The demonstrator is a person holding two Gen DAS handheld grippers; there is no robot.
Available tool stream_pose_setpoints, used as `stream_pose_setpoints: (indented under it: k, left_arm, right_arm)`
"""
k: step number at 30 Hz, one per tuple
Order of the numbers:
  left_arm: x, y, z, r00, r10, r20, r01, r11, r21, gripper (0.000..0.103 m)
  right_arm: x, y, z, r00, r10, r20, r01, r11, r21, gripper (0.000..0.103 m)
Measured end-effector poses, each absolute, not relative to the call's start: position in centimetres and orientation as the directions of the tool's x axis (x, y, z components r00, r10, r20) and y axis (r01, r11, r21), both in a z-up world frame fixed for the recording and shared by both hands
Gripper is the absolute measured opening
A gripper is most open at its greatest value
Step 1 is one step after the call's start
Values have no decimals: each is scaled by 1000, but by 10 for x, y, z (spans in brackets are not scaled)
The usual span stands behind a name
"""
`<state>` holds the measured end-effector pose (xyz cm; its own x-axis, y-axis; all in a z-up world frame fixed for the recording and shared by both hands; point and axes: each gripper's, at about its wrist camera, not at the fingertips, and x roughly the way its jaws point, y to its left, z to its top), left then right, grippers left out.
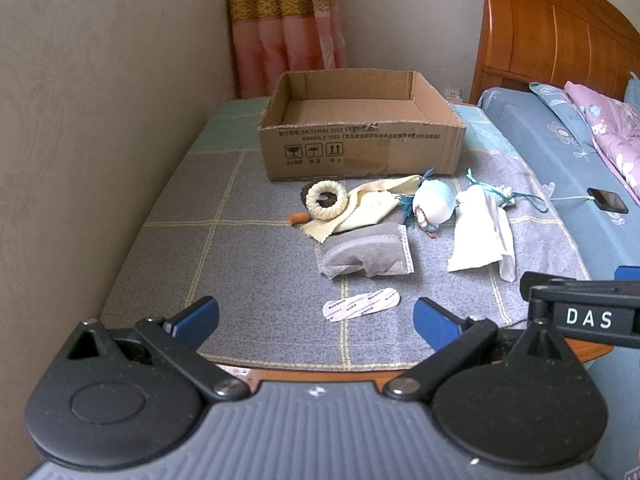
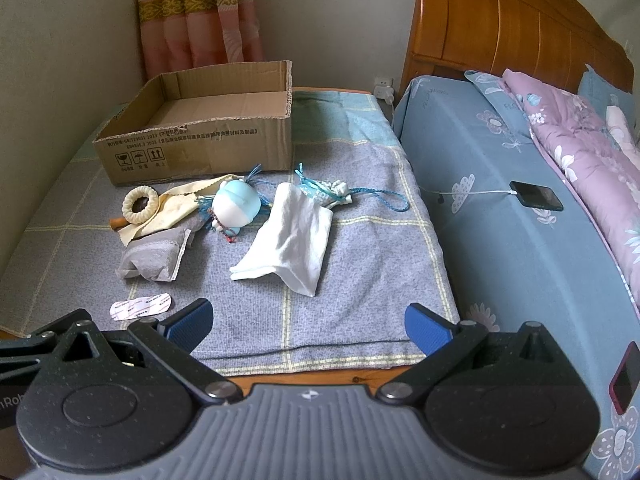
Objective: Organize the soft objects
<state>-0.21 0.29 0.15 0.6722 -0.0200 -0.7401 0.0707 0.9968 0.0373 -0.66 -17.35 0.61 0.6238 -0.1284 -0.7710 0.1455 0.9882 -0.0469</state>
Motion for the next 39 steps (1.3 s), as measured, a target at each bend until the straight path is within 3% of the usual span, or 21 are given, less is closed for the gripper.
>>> stream_pose_setpoints:
  k: [20,39]
  left_arm:
    - [7,6,-4,680,-53,-731,145,987,64,102]
    - [53,2,-64,541,-90,-836,244,968,53,102]
  right_arm:
    - [-2,-176,2,638,-115,-762,115,992,-54,103]
    - [24,-190,-23,603,-103,-791,113,993,-43,103]
